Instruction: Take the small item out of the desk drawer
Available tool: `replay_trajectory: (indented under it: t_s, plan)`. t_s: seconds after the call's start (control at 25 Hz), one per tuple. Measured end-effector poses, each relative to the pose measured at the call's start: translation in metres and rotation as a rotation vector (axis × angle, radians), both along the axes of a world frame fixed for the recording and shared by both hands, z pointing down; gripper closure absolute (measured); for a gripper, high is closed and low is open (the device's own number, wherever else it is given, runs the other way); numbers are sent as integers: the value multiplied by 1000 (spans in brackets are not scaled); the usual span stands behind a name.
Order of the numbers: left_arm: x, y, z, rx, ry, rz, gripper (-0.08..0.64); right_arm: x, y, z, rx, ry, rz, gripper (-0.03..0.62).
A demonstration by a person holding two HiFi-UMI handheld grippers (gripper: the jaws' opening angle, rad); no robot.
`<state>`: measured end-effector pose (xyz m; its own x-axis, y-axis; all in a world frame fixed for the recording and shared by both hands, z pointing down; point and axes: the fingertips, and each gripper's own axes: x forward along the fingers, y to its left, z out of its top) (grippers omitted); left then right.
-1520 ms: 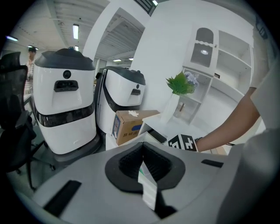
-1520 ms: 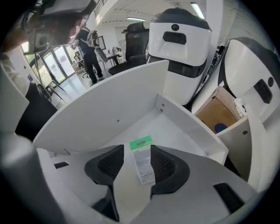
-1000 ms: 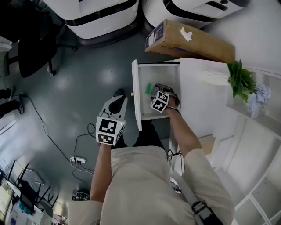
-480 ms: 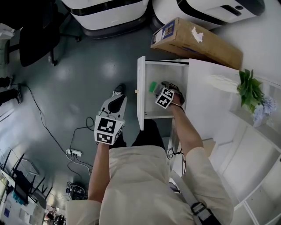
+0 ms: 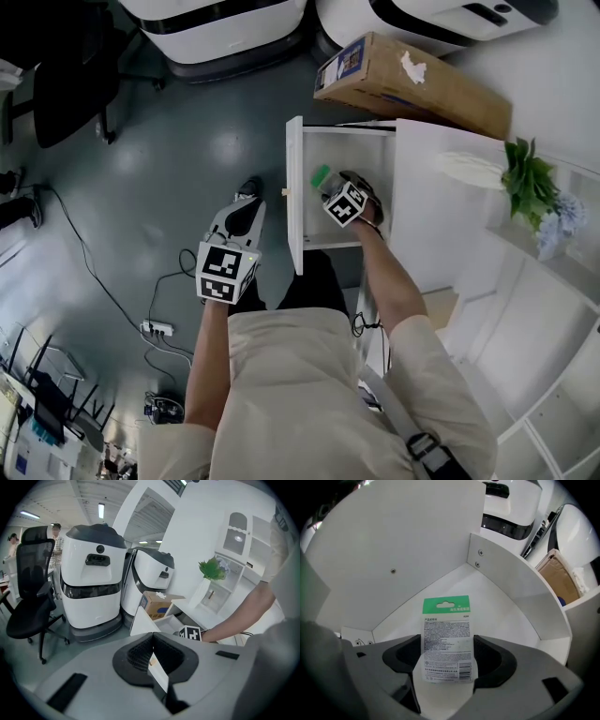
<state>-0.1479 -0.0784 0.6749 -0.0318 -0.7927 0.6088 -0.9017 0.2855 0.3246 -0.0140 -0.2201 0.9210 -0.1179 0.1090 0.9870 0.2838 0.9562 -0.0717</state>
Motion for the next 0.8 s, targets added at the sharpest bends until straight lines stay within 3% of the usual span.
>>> replay_trajectory:
  t_s: [0.52,0.8]
  plan:
    - [10,-38,-20,44,6,121,543,3,-9,-56,28,-80,266,227]
    - [26,-71,-40,70,-20,262,543,-1,-10,-105,53,-188,420,227]
